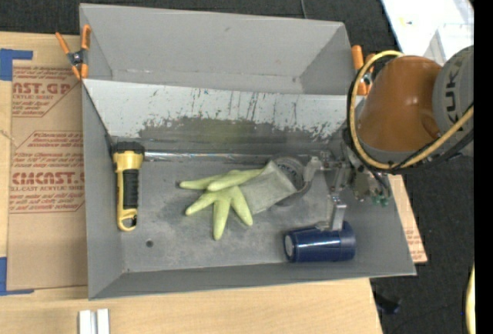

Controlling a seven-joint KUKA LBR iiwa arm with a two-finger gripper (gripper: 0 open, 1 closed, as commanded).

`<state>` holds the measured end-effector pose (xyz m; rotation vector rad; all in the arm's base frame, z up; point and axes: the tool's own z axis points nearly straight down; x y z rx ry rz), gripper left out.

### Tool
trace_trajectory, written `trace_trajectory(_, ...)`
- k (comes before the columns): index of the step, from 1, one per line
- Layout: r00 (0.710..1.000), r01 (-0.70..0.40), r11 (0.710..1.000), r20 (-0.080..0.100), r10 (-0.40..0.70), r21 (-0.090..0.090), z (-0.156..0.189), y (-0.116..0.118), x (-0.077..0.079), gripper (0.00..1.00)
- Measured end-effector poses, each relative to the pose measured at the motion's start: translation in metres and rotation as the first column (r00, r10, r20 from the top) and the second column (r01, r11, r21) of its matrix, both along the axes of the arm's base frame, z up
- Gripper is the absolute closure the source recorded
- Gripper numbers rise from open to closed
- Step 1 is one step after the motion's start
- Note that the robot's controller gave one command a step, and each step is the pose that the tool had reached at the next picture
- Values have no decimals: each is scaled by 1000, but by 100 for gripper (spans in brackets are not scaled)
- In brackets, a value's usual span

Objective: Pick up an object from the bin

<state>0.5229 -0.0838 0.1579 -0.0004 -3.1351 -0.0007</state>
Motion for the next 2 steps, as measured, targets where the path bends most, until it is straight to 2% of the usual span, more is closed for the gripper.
trace_trajectory(1,1000,-1,1000,8,1,-1,4,0,2,0)
trace_trajectory(2,996,-93,996,11,93,-2,-39,17,-7,0)
